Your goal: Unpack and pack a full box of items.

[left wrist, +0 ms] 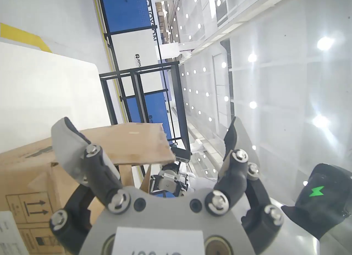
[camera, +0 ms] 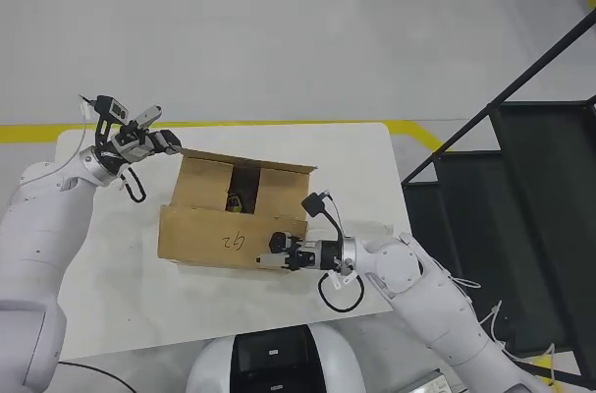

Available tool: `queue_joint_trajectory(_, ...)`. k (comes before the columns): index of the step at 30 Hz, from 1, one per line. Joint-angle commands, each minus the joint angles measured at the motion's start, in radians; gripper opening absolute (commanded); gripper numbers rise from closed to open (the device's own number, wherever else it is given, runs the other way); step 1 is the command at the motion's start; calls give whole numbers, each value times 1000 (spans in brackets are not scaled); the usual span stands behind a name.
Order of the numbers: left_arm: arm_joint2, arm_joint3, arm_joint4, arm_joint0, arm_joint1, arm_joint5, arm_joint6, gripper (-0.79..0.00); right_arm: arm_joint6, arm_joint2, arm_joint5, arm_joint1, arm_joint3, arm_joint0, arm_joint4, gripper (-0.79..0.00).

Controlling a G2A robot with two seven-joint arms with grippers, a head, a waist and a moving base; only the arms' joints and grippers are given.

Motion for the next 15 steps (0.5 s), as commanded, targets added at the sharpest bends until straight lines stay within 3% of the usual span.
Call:
queue_joint_trajectory(1, -13, -32, 5, 15, 11, 17, -17, 0, -5, -2, 9, 0, -4, 0, -9, 0)
queue_joint_trajectory(15, -62, -206, 72, 104, 72, 123, -123, 0, -49, -11, 151, 6, -47, 0, -132, 0)
